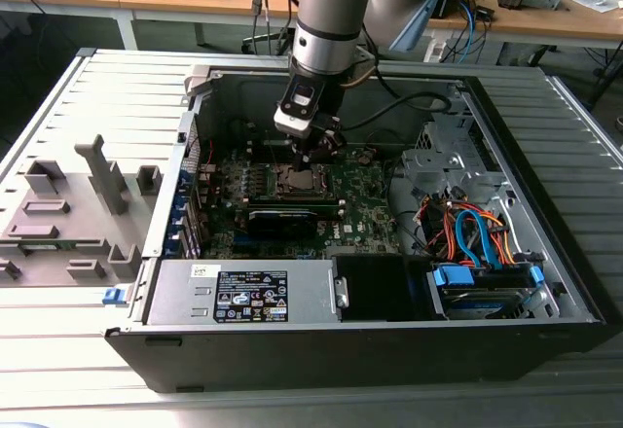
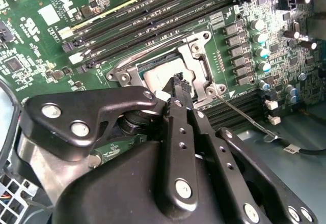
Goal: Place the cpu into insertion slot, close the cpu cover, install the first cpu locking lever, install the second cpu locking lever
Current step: 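Install the first cpu locking lever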
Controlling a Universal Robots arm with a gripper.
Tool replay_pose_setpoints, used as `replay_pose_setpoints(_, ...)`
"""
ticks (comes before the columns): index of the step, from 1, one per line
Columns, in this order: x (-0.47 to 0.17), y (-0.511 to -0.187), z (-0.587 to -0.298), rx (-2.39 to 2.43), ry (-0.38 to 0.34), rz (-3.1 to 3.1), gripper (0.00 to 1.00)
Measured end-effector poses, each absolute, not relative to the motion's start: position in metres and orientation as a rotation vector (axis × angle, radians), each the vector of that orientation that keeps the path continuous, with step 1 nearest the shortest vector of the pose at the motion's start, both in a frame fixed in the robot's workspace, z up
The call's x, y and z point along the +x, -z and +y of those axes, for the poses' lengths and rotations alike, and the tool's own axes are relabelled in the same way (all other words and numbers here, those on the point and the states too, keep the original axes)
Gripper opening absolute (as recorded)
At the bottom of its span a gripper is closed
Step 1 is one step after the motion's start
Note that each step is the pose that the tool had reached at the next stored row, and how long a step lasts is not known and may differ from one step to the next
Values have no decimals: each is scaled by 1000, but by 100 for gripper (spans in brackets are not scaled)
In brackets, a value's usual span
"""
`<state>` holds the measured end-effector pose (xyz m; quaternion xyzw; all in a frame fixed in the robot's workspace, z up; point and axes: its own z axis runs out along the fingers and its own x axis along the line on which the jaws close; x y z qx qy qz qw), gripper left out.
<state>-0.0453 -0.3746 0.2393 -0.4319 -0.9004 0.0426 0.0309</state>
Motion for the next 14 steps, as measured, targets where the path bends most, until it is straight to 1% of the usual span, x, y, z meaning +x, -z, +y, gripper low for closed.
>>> replay_pose_setpoints(14, -45, -239, -375, -1146, -138, -2862, 11)
